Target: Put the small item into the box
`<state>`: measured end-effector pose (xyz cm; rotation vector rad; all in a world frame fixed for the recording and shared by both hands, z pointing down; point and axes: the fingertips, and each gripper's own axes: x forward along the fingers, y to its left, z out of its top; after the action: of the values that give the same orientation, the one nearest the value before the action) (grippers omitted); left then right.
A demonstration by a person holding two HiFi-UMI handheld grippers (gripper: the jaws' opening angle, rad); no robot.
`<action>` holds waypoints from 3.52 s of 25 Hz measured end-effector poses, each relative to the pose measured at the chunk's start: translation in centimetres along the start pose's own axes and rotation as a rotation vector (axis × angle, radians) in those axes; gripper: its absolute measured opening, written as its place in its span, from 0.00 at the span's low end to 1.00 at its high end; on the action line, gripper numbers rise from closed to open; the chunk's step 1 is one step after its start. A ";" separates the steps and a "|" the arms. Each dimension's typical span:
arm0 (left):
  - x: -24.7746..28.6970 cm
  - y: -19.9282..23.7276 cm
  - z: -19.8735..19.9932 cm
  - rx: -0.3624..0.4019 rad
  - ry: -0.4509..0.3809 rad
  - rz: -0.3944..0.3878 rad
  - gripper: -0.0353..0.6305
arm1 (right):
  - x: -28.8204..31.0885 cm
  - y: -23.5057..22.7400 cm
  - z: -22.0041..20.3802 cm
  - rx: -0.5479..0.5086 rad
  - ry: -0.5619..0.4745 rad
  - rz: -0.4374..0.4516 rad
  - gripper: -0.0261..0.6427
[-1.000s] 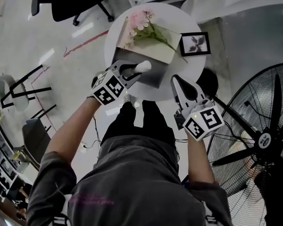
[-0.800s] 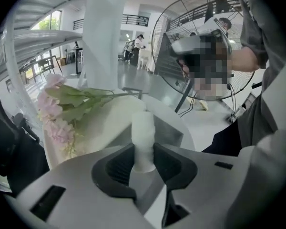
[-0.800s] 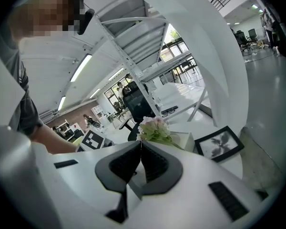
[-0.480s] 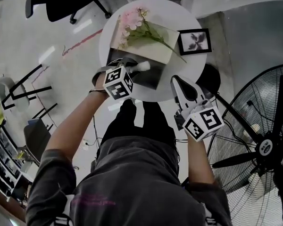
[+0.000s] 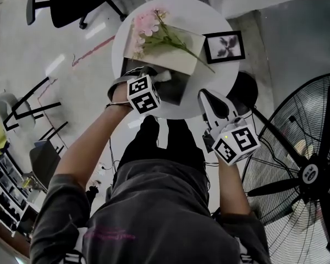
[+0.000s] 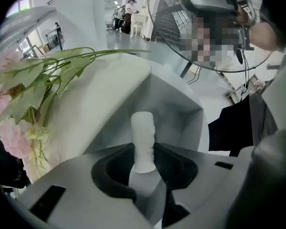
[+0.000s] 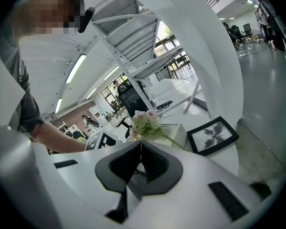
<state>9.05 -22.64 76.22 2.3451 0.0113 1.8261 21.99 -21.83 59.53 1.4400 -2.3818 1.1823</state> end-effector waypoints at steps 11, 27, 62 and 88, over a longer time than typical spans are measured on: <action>0.7 0.0 -0.1 -0.003 0.021 0.009 0.28 | -0.4 -0.4 -0.4 -0.013 0.007 0.001 0.07; -4.2 -0.1 0.7 -0.077 -0.122 0.054 0.33 | -0.4 2.2 0.0 -0.056 0.001 -0.010 0.07; -34.9 -6.2 0.2 -0.263 -0.893 0.346 0.08 | -6.7 19.4 6.4 -0.337 -0.201 -0.004 0.07; -41.4 -11.9 -0.7 -0.260 -1.052 0.386 0.07 | -12.8 26.1 7.8 -0.409 -0.323 0.066 0.07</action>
<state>-0.85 -15.35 34.94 2.8932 -0.7803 0.4201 10.38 -11.77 33.64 1.5060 -2.6866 0.4481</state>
